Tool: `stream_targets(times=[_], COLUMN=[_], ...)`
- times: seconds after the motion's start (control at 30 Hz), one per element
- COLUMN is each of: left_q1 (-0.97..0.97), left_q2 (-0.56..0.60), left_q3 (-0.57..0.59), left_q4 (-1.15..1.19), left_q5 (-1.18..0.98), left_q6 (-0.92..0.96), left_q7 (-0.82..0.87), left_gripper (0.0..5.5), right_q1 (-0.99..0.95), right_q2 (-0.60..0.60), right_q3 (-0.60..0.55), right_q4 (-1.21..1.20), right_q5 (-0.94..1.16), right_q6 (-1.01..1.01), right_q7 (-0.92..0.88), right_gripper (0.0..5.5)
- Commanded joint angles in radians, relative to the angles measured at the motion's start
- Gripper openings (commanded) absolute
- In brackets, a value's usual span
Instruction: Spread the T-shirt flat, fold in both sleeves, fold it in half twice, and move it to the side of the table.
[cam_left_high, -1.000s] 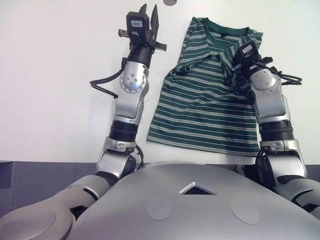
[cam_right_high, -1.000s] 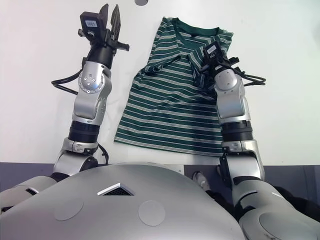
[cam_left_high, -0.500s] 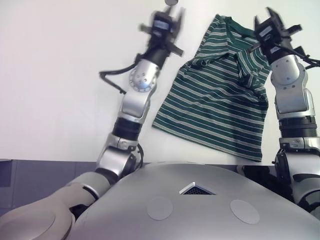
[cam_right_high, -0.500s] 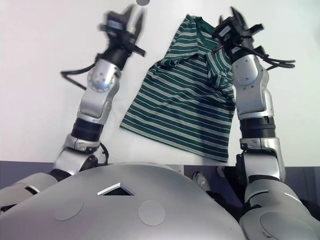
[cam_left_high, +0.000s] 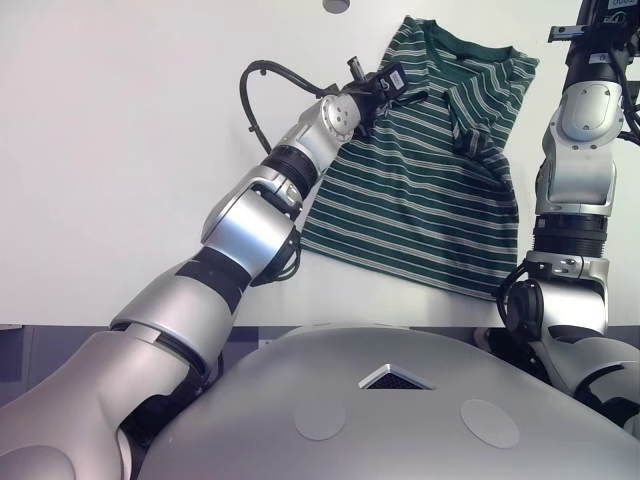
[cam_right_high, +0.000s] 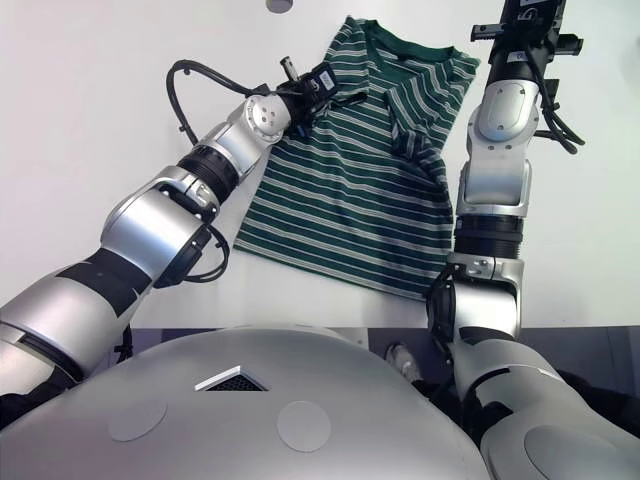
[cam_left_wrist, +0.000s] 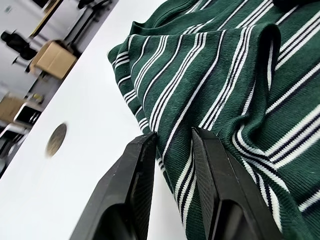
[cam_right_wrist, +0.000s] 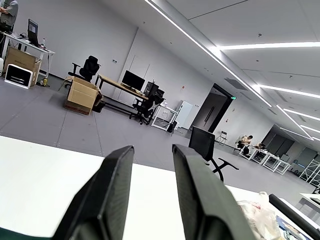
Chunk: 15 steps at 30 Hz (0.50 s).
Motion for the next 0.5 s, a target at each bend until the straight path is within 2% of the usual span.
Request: stream_targets(times=[0.03,0.2,0.3,0.37,0.43,0.5], left_q1=[0.127,0.198,0.188,0.163,0.233,0.404], left_q2=[0.106,0.159,0.137,0.087,0.038,0.062], left_q3=[0.129,0.287,0.309,0.312,0.274,0.175], left_q4=[0.088,0.084,0.062,-0.016,-0.313,-0.825], left_q5=[-0.067,-0.152,-0.157,-0.175,-0.212,-0.211], left_q6=[0.121,0.118,0.070,-0.015,-0.065,-0.004], left_q7=[0.081,0.218,0.207,0.149,0.051,-0.037], left_gripper=[1.29,1.29,1.29,1.29,1.29,1.29], right_q1=[-0.013,-0.003,-0.001,-0.002,0.009,0.030], right_q2=[-0.018,-0.028,-0.029,-0.039,-0.077,-0.156], right_q3=[-0.006,0.007,0.004,0.022,0.052,0.059], right_q4=[0.006,0.007,0.008,0.003,0.000,0.042], right_q5=[-0.013,-0.041,-0.038,-0.004,0.058,0.104], right_q6=[0.011,-0.011,-0.026,-0.075,-0.157,-0.237], right_q7=[0.002,-0.003,0.010,0.083,0.238,0.392], right_gripper=[1.44,1.44,1.44,1.44,1.44,1.44])
